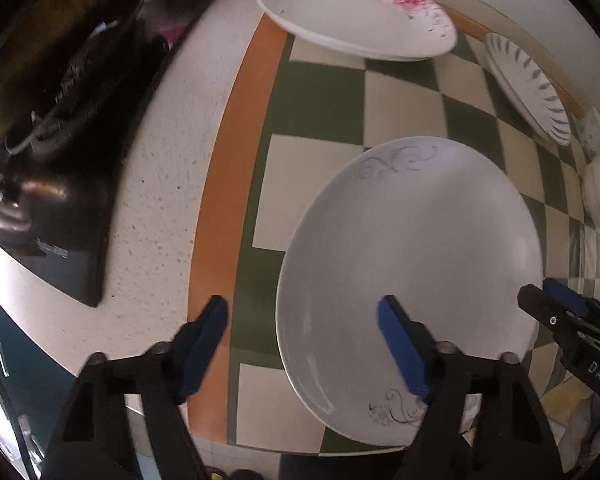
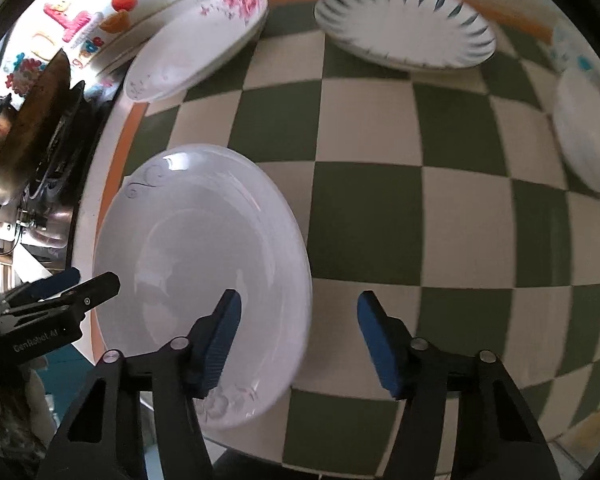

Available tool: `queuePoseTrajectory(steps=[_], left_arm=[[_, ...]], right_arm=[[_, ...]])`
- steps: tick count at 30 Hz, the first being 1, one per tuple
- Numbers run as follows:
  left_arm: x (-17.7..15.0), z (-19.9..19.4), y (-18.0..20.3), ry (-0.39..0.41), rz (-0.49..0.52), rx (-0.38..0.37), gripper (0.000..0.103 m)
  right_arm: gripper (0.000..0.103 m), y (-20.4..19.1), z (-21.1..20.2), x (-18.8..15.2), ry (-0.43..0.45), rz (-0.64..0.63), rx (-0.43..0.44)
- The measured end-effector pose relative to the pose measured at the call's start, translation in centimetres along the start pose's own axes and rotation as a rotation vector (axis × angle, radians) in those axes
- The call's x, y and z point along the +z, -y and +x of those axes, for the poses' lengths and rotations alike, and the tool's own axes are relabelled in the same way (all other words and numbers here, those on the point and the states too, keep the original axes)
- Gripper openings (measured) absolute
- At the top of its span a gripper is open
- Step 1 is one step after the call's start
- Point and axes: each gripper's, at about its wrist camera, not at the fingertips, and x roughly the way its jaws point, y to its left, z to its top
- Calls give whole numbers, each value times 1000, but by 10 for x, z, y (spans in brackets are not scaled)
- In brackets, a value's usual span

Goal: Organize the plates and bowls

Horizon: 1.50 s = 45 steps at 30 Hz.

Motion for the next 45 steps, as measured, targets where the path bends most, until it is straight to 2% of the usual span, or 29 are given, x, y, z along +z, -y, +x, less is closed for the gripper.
queuePoseTrajectory(steps=[2,4,5,7,10,14,25,29,35,39,45], left_arm=[[-1,6,-2,-22,-15,-18,55],[-2,13,-4,-51,-38,-41,37],[-2,14,-6,-56,-50,-51,36],[-4,12,-10,-41,-85,-83,32],[-8,8,-13,-18,-108,-97,32],[-12,3,-16,-10,-109,-110,31],[-2,-22,29,44,-67,-109,28],[-2,-28,47,61,-38,-123,28],[8,-29,98,58,32,-143,28],[14,-17,130,45,69,-146,28],[15,-2,158,32,98,-140,28]], right_arm=[[49,3,9,3,-32,17,28],[32,6,16,5,-64,38,70],[23,9,19,6,-81,51,86],[21,15,20,8,-75,64,119],[18,23,22,10,-79,69,169],[16,25,23,13,-69,40,183],[14,52,-17,18,9,10,177],[13,75,-40,17,51,25,173],[13,126,-70,7,98,68,153],[13,154,-76,-2,110,91,135],[13,190,-74,-5,119,121,112]])
